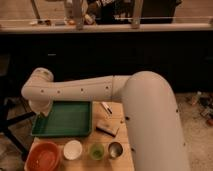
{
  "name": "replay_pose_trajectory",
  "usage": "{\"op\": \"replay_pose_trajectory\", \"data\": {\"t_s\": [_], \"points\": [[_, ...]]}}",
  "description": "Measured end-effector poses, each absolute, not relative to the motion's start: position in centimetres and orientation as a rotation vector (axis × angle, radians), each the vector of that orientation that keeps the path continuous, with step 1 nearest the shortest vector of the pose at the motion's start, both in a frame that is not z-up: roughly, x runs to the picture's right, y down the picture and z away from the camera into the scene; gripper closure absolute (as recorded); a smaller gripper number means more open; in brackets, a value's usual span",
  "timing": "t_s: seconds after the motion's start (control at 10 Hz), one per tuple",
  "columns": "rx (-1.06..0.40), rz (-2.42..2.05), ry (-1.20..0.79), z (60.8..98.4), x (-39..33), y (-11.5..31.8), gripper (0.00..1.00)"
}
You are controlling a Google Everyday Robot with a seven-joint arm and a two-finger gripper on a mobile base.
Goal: Place pepper in tray
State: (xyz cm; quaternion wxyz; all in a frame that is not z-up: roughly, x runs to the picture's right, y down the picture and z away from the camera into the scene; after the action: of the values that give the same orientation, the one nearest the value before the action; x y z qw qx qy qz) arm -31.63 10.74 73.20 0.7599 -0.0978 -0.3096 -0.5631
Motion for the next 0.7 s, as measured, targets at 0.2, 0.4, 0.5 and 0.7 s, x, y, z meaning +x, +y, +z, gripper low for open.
{"op": "replay_pose_trajectory", "data": {"t_s": [0.2,0.4,0.5,0.7], "points": [[-0.215,-1.14,-0.696,74.9,-30.6,11.2,1.0],[-0.244,-1.06,-0.729,76.9,-29.5,12.4,1.0],[-0.255,-1.041,-0.736,77.5,-29.2,12.7,1.0],[-0.281,-0.999,-0.743,78.5,-28.1,13.1,1.0]]}}
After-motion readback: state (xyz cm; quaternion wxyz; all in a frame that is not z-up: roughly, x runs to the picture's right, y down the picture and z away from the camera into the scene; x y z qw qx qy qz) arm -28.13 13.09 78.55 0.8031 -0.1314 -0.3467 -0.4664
